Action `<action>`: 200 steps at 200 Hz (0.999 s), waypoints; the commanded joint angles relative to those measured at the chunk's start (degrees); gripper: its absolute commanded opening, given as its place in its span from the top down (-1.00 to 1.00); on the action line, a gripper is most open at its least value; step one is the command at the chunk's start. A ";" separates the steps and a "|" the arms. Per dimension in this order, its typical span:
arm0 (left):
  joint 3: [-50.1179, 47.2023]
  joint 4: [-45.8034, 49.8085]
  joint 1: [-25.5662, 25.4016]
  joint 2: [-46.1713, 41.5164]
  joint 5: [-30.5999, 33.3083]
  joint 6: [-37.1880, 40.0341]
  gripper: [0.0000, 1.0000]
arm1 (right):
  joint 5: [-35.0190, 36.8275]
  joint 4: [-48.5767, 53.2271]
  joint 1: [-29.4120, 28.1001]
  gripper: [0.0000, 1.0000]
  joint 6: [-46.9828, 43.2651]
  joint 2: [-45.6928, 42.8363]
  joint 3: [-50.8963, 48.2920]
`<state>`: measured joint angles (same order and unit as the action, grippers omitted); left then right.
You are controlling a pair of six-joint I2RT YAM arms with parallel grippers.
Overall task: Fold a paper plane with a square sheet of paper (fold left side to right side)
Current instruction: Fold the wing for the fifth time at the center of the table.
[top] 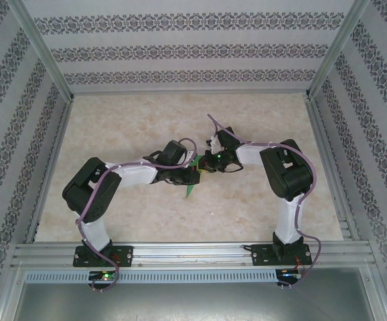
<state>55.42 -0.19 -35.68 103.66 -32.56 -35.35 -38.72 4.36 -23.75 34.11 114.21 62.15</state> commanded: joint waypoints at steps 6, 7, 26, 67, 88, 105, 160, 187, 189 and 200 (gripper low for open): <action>-0.59 -4.57 1.66 1.44 -1.21 -2.33 0.88 | 4.00 4.19 0.33 1.00 -1.41 3.74 -1.05; -0.63 -4.65 1.71 1.45 -1.20 -2.34 0.88 | 4.00 4.18 0.30 1.00 -1.41 3.74 -1.06; -0.62 -5.45 2.31 2.34 -0.91 -2.44 0.88 | 4.00 4.13 0.28 1.00 -1.41 3.75 -1.23; 0.07 -7.64 3.03 5.35 -2.43 -3.32 0.88 | 4.16 4.08 0.19 1.00 -1.40 3.89 -1.46; 0.42 -7.74 3.07 6.46 -2.63 -2.85 0.88 | 4.44 4.18 0.19 1.00 -1.50 3.73 -1.33; 0.71 -6.95 3.07 7.27 -2.52 -2.29 0.88 | 4.70 4.43 0.26 1.00 -1.66 3.64 -1.31; -1.06 -1.98 2.99 6.24 -1.92 1.54 0.88 | 5.49 5.66 0.28 1.00 -2.42 4.01 -0.98; -2.58 -0.87 2.97 5.09 -2.92 3.07 0.88 | 5.58 6.36 0.37 1.00 -2.89 4.38 -0.60; -2.72 -0.82 2.98 4.92 -3.05 3.18 0.88 | 5.58 6.43 0.37 1.00 -2.90 4.45 -0.55; -3.40 -0.71 2.90 4.27 -3.62 3.64 0.88 | 5.58 6.46 0.46 1.00 -2.98 4.60 -0.46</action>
<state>54.74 -6.07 -32.91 109.21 -35.18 -34.85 -39.31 5.39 -23.75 32.95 114.63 62.76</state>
